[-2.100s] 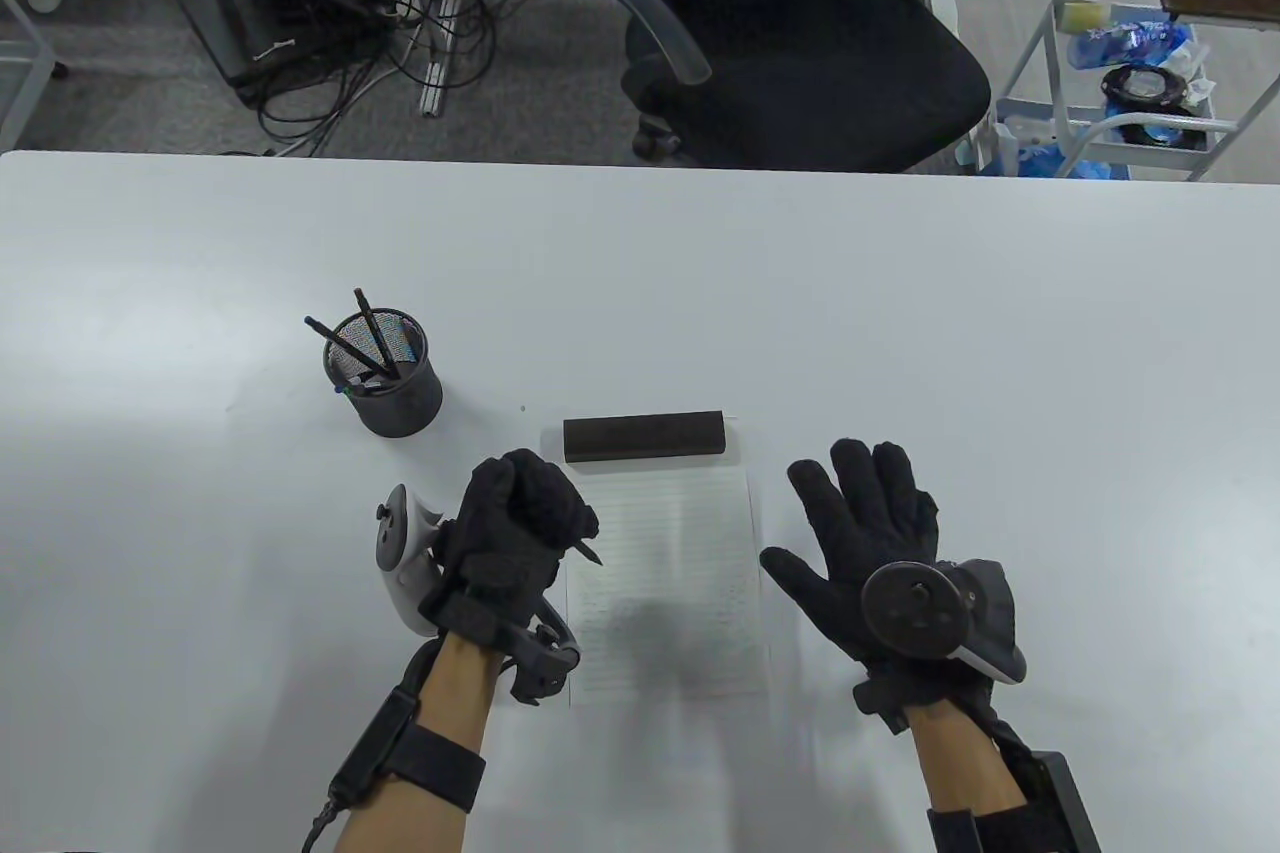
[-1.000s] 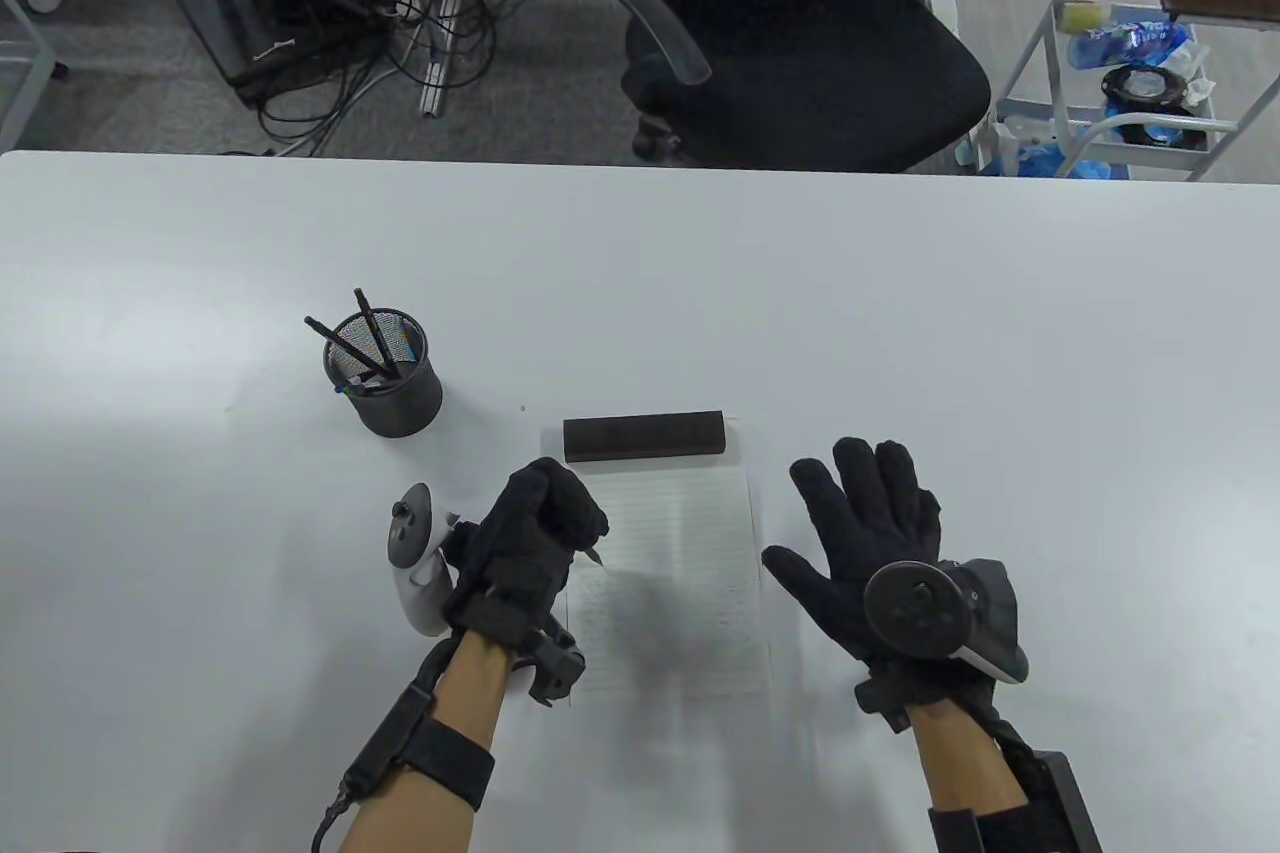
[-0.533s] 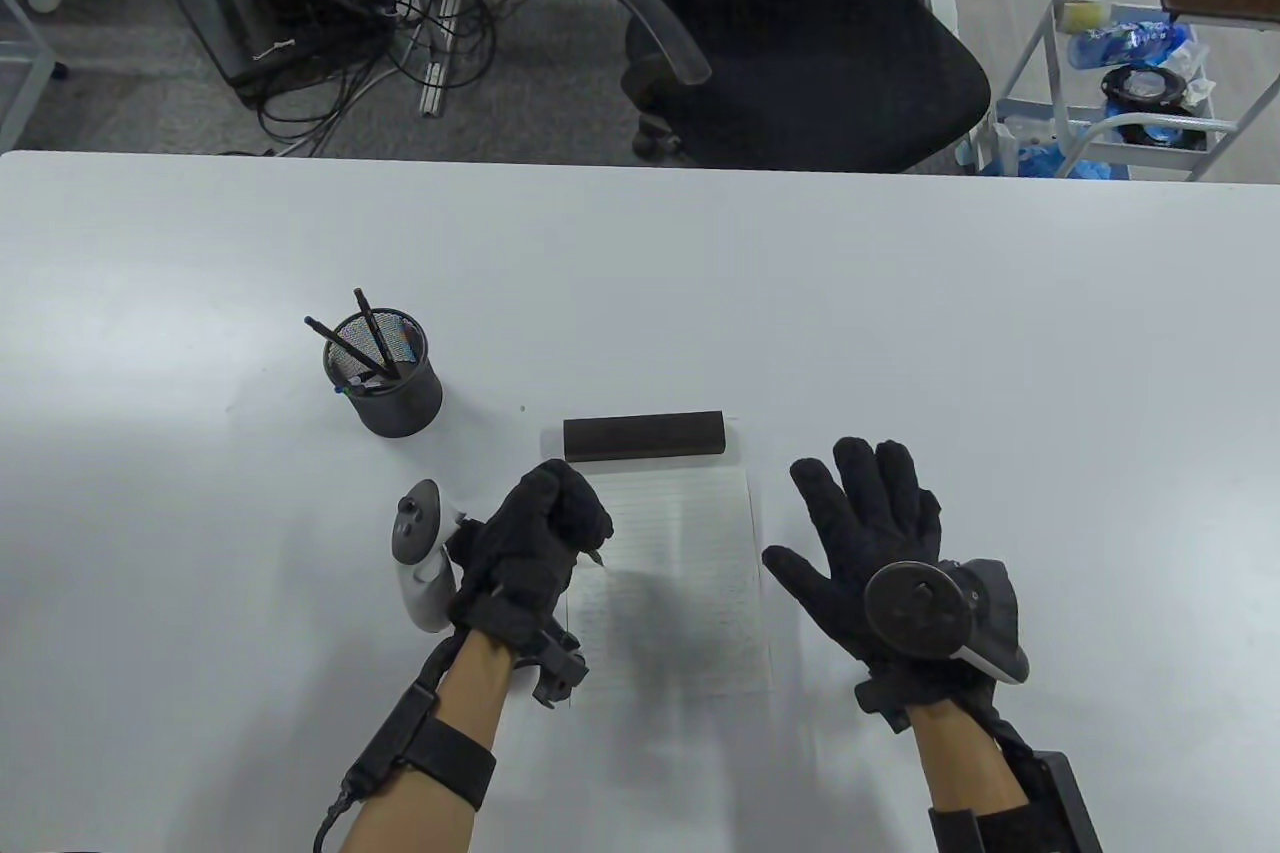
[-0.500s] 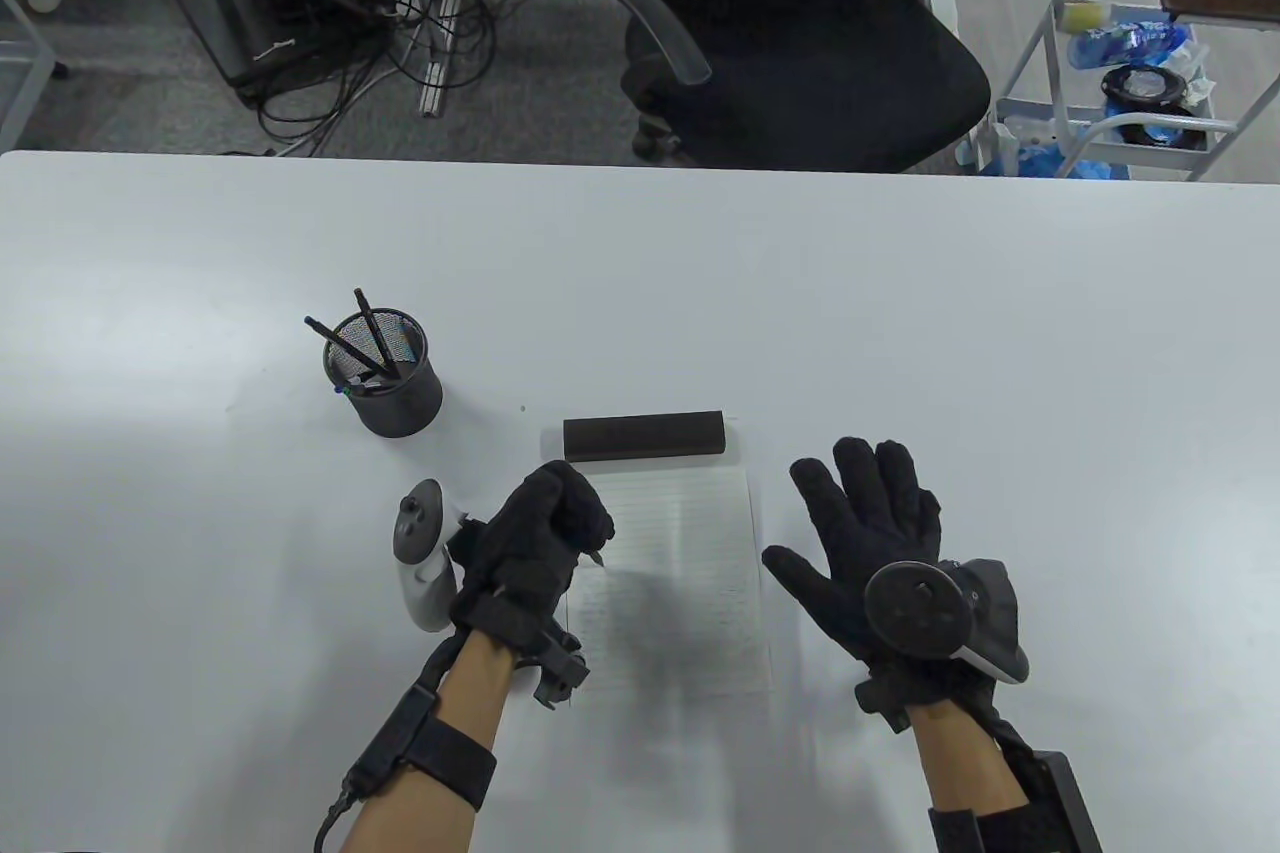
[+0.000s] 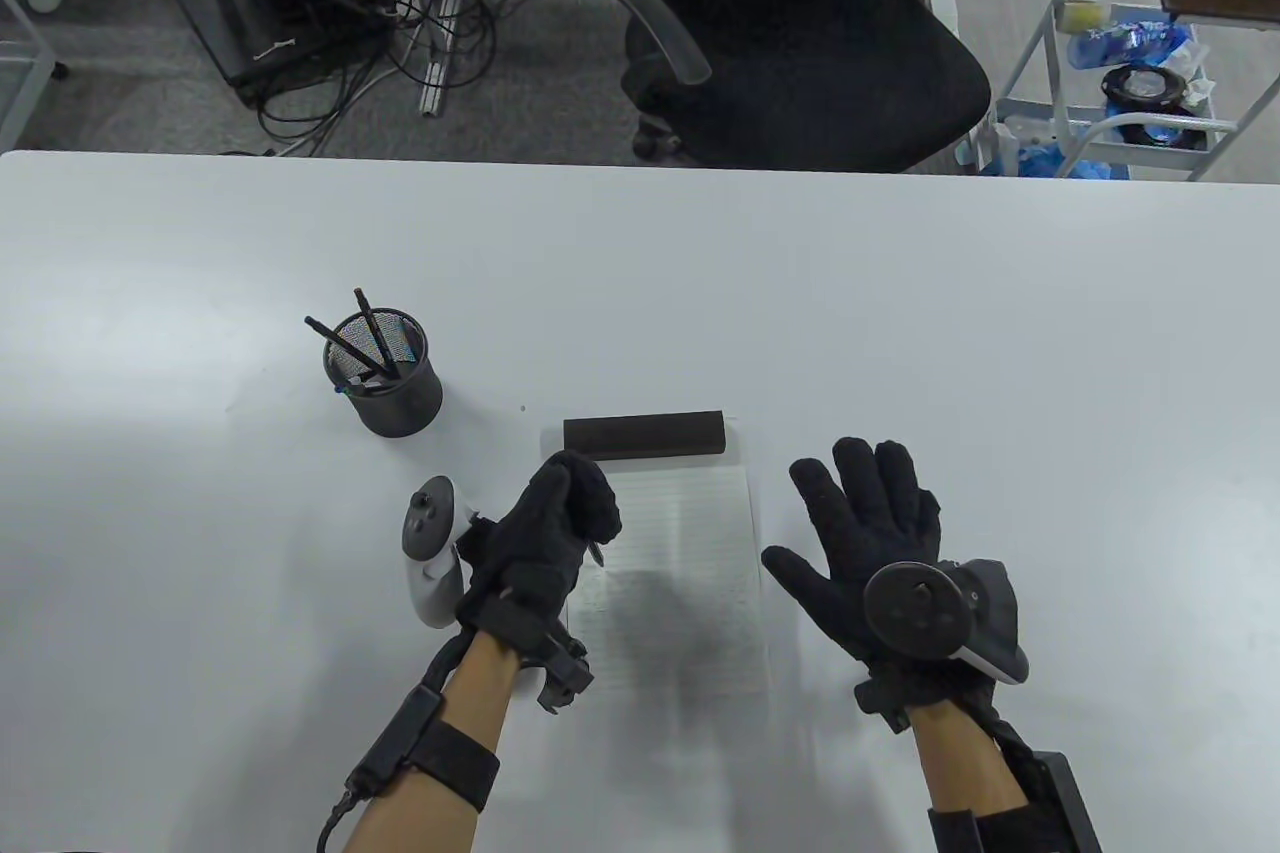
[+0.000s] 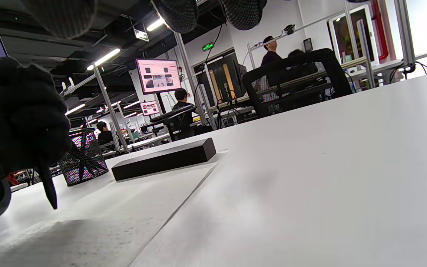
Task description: Press to extend mechanical pencil leads
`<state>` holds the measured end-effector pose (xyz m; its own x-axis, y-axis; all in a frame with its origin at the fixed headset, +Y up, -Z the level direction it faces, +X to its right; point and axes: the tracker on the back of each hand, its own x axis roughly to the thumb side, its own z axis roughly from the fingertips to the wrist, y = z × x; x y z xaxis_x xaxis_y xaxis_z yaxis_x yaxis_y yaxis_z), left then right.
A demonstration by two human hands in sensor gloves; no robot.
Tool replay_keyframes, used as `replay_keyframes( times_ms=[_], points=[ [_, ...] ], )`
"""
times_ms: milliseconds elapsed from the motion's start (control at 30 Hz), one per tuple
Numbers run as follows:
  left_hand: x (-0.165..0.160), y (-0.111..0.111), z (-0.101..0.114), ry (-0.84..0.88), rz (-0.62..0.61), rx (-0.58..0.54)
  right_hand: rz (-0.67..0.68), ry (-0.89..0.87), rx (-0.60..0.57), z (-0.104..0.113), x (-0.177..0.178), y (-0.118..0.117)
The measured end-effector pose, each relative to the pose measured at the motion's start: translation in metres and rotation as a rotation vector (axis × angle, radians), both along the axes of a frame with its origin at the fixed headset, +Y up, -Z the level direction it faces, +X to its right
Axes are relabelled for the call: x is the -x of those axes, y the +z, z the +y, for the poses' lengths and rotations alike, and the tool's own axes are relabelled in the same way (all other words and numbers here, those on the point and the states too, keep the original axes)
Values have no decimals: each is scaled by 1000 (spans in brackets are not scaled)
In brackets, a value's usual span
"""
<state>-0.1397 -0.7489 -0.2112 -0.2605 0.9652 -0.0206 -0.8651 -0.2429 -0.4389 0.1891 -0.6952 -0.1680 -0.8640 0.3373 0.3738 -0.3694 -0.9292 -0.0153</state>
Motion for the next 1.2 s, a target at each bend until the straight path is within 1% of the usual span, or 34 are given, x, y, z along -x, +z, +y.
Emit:
replay_keyframes(
  times_ms=[100, 200, 267, 400, 467, 567, 633, 667, 733, 767, 800, 867, 933, 1200],
  points=[
    [6, 0, 12, -64, 21, -71, 2, -3, 0, 0, 0, 0],
    [12, -2, 22, -146, 72, -85, 5, -4, -9, 2, 0, 0],
    [23, -6, 32, -291, 126, -122, 6, -10, -13, 3, -1, 1],
    [32, -10, 44, -445, 173, -165, 7, -17, -20, 3, -2, 1],
    [37, -13, 52, -588, 192, -218, 8, -20, -23, 4, -2, 1],
    [40, -17, 61, -749, 216, -284, 13, -20, -24, 4, -2, 2],
    [41, -19, 68, -880, 257, -328, 16, -20, -25, 4, -2, 2],
    [41, -21, 72, -968, 247, -359, 16, -22, -27, 4, -2, 2],
    [39, -22, 78, -1141, 271, -410, 18, -26, -29, 4, -2, 2],
    [38, -24, 81, -1256, 285, -446, 18, -29, -28, 4, -2, 2],
    [37, -25, 83, -1321, 278, -464, 18, -30, -28, 4, -2, 2],
    [33, -27, 82, -1431, 241, -457, 19, -28, -31, 4, -2, 2],
    [29, -31, 78, -1532, 209, -470, 20, -33, -30, 4, -2, 2],
    [19, -43, 54, -1752, 194, -483, 19, -39, -33, 5, -3, 3]
  ],
)
